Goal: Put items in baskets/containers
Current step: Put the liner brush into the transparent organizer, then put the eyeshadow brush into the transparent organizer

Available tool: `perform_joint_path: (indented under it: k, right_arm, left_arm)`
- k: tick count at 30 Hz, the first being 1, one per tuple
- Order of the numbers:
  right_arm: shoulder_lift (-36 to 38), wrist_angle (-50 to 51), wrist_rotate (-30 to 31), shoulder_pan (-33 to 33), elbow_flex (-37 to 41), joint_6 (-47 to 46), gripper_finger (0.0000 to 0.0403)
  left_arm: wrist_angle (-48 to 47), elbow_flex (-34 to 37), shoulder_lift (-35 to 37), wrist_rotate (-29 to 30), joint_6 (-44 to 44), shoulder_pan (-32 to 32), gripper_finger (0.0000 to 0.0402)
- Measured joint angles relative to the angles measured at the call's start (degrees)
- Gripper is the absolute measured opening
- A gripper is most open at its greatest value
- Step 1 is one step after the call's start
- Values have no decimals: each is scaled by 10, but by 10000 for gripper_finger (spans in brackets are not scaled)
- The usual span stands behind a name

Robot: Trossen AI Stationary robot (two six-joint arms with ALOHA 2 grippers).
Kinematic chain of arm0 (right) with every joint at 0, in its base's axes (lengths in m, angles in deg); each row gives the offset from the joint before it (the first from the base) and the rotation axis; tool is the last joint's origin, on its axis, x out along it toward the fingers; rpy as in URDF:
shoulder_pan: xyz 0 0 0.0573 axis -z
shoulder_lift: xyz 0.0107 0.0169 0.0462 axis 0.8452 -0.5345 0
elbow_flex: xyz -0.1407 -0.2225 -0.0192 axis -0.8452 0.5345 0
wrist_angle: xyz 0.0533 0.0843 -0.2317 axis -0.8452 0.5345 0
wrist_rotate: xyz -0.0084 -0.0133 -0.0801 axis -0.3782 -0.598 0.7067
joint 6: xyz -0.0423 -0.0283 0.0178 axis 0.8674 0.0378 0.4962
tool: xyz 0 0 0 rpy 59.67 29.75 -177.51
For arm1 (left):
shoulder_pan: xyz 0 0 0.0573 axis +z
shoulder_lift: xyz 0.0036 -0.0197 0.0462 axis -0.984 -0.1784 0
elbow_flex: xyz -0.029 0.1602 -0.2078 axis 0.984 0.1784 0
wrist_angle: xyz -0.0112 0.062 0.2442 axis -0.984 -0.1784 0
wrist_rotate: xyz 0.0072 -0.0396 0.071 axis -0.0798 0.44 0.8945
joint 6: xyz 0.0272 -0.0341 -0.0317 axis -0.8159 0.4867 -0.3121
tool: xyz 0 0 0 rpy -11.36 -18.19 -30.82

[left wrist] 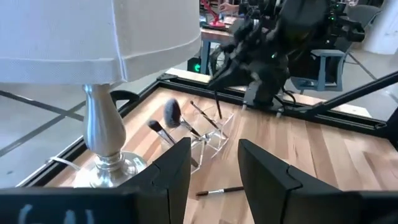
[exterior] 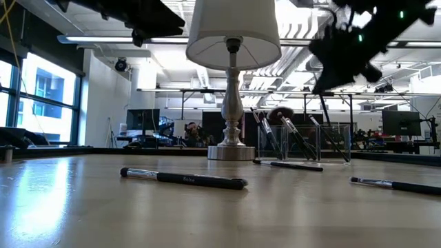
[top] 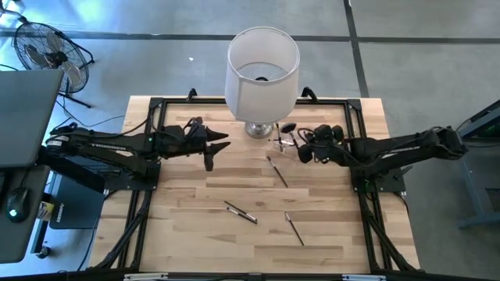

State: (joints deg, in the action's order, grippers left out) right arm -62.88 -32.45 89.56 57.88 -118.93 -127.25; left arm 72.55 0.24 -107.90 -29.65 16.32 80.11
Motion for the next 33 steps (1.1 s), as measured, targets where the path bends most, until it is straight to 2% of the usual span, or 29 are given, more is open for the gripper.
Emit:
perform_joint_path:
  k: [4, 7, 11, 16, 21, 25, 29, 33]
  right_arm:
    - [0, -78, 2, 15, 62, -11, 14]
    - [0, -126, -20, 20, 98, -10, 25]
    - [0, -145, -71, 28, 120, -13, 56]
    - [0, -142, -86, 36, 116, -7, 103]
    - [0, -125, -85, 36, 73, 71, 152]
    - [0, -35, -44, 36, 6, 112, 182]
    - [0, 80, -18, 36, -78, 121, 194]
    - [0, 158, -52, 36, -147, 123, 192]
  left_arm:
    - [0, 0, 0, 0, 11, 0, 131]
    - [-1, 0, -4, 0, 15, 0, 131]
    - [-6, 0, -4, 1, 15, 0, 131]
    - [-9, 0, -4, 2, 15, 0, 131]
    - [-9, 0, -4, 1, 16, 0, 131]
    - [-9, 0, -4, -1, 28, 0, 131]
    - [-10, 0, -4, -3, 29, 0, 131]
    - [-15, 0, -4, -9, 30, 0, 131]
